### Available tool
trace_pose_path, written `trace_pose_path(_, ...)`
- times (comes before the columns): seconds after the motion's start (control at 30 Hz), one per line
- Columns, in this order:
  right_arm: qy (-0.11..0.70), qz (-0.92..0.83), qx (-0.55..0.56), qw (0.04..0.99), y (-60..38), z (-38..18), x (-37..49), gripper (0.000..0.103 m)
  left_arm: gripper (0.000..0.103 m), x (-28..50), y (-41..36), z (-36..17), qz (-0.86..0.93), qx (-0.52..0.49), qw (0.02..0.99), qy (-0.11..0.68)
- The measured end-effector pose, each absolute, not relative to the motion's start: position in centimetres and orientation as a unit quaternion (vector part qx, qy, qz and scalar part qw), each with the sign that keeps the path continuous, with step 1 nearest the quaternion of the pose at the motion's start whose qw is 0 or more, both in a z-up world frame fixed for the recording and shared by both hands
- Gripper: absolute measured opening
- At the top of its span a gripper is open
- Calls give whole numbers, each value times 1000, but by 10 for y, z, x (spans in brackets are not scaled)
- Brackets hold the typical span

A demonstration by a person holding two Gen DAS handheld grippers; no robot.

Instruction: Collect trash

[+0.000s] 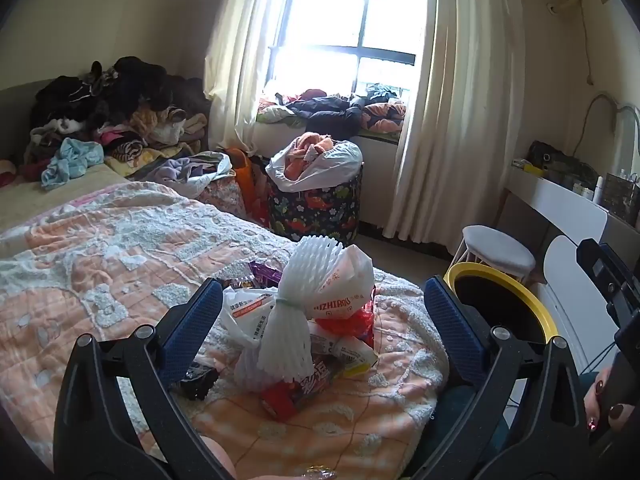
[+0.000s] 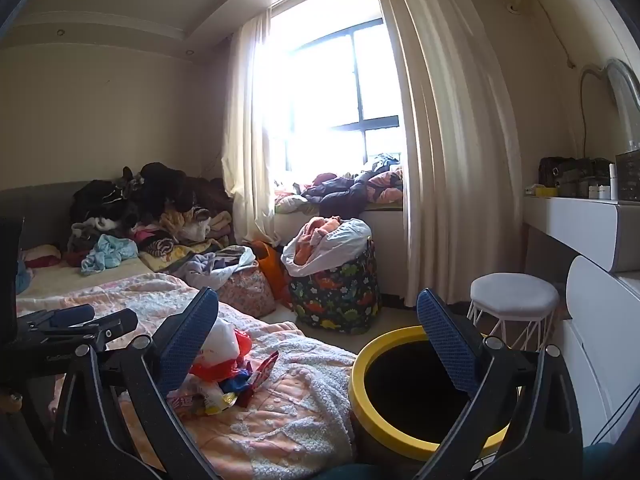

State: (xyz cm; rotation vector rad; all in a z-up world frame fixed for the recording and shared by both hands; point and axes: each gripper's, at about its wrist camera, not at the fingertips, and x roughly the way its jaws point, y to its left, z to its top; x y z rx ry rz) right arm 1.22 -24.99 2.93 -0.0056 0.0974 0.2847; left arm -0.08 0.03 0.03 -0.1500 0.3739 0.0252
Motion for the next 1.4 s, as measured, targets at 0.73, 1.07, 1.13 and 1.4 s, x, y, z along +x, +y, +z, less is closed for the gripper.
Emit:
trace_pose_path(0.73, 53, 142, 1, 989, -249, 30, 10, 97, 93, 1, -9, 3, 9, -72, 980, 183)
trace_pose_path(1.07, 53, 141, 1, 989, -249, 31, 13, 97, 93, 1, -8, 4, 6, -71, 981, 183)
trace_pose_path(1.13, 53, 141, 0, 989, -249, 30, 13, 97, 93, 1, -9, 4, 6, -72, 981, 182)
trace_pose_path(1.4, 54, 141, 0, 989, -248, 30, 12, 97, 93, 0, -8, 3, 7, -72, 981, 182)
